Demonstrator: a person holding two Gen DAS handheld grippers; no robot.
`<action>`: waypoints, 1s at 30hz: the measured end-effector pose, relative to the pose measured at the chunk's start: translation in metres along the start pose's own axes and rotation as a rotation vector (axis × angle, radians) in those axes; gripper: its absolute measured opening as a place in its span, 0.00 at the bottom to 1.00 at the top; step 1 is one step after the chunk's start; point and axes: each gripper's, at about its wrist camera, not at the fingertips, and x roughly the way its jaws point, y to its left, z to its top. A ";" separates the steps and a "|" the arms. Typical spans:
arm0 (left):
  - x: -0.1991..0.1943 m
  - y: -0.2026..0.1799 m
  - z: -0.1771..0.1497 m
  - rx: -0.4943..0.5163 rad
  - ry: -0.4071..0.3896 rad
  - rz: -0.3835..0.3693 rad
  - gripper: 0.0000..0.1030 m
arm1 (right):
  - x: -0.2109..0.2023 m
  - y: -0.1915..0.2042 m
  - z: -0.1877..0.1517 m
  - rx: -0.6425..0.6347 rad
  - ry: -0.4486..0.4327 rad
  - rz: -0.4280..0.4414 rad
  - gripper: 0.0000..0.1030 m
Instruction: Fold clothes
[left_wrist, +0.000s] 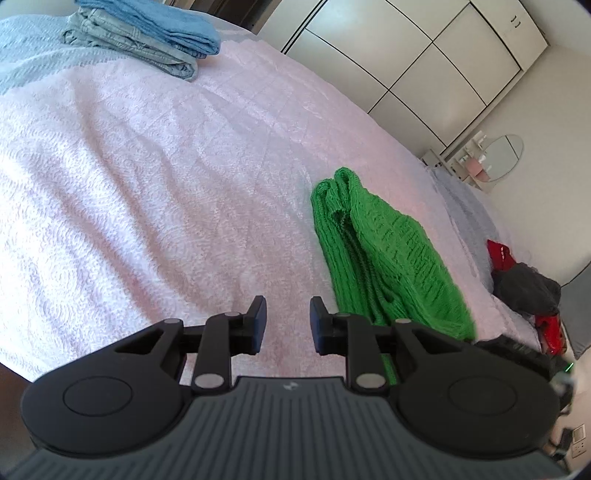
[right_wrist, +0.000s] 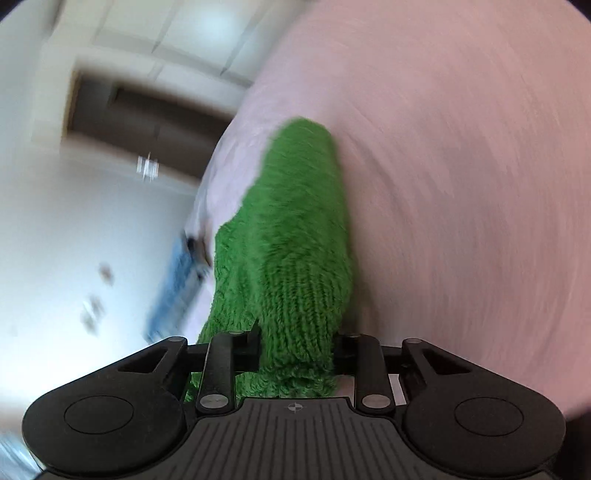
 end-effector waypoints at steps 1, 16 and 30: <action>0.001 -0.005 0.000 0.011 0.000 -0.003 0.19 | -0.006 0.005 0.020 -0.089 0.020 -0.031 0.25; 0.099 -0.080 0.018 0.066 0.103 -0.128 0.27 | -0.061 -0.105 0.147 -0.203 -0.044 -0.226 0.44; 0.195 -0.079 0.079 -0.016 0.210 -0.253 0.40 | -0.116 -0.123 0.037 0.386 -0.348 -0.046 0.52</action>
